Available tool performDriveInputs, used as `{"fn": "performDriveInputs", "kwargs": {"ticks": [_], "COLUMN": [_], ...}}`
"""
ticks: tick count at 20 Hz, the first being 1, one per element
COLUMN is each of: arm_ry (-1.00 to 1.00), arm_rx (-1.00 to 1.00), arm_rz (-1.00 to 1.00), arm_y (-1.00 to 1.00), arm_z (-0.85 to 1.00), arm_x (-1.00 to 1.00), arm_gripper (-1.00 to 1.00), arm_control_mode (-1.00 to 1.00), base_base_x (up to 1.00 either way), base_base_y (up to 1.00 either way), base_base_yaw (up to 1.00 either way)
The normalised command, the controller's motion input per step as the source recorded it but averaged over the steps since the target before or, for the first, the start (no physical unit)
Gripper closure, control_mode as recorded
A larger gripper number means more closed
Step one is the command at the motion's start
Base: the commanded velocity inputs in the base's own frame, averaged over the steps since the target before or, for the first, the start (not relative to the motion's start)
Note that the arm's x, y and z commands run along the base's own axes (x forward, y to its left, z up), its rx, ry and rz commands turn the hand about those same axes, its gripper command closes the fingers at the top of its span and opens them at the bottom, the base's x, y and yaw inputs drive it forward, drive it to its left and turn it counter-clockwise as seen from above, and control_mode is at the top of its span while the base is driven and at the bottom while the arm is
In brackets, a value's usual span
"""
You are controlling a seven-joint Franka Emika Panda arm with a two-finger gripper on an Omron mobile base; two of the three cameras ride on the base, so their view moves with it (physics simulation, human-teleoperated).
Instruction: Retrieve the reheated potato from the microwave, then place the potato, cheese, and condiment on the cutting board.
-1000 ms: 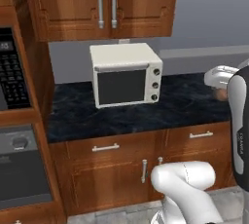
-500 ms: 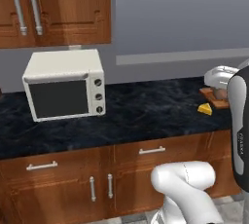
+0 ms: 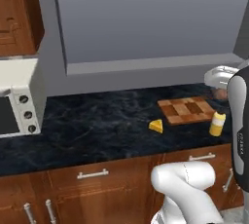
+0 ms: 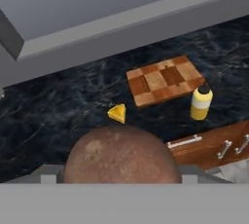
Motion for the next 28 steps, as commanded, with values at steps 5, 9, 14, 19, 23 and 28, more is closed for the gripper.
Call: {"fn": "performDriveInputs", "kwargs": {"ticks": [5,9,14,19,23,28], "arm_ry": [0.00,0.00,0.00,0.02,0.15,0.28], "arm_rx": [0.00,0.00,0.00,0.01,0.03,0.00], "arm_rz": [0.00,0.00,0.00,0.00,0.01,0.06], "arm_y": [0.00,0.00,0.00,0.01,0.39,0.82], "arm_z": [0.00,0.00,0.00,0.00,-0.03,-0.38], "arm_x": [0.00,0.00,0.00,0.12,0.60,0.90], "arm_gripper": [1.00,1.00,1.00,1.00,1.00,1.00], "arm_control_mode": [1.00,1.00,1.00,-1.00,-1.00,-1.00], "base_base_x": [0.43,0.55,0.93,0.61,0.00,0.00], "base_base_y": [-1.00,-0.89,-0.36,0.02,0.00,0.00], "base_base_yaw": [0.00,0.00,0.00,0.00,0.00,0.00]}}
